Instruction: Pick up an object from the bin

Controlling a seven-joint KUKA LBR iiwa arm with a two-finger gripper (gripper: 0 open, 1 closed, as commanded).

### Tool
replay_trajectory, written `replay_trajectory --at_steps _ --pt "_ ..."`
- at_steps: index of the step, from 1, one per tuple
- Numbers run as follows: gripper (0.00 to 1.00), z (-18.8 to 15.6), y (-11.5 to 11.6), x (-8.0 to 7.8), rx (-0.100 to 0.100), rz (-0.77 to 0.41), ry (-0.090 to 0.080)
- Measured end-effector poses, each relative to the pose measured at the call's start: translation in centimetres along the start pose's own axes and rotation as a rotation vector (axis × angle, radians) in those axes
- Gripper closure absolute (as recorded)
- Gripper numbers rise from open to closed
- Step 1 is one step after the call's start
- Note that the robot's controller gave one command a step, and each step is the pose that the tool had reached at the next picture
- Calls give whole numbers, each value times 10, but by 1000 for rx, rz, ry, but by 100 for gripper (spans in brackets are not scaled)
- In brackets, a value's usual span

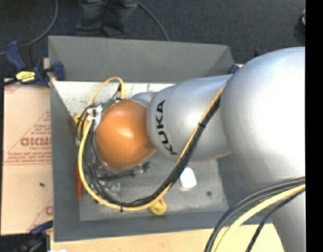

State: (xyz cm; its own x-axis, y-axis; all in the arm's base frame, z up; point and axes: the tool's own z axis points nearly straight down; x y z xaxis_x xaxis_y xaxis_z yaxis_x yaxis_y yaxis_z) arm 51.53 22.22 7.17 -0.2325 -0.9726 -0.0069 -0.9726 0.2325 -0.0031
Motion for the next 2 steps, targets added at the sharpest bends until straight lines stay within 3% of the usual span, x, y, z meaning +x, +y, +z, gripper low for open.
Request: replay_trajectory --at_steps 2 --pt "100 -32 1 0 -2 2 1"
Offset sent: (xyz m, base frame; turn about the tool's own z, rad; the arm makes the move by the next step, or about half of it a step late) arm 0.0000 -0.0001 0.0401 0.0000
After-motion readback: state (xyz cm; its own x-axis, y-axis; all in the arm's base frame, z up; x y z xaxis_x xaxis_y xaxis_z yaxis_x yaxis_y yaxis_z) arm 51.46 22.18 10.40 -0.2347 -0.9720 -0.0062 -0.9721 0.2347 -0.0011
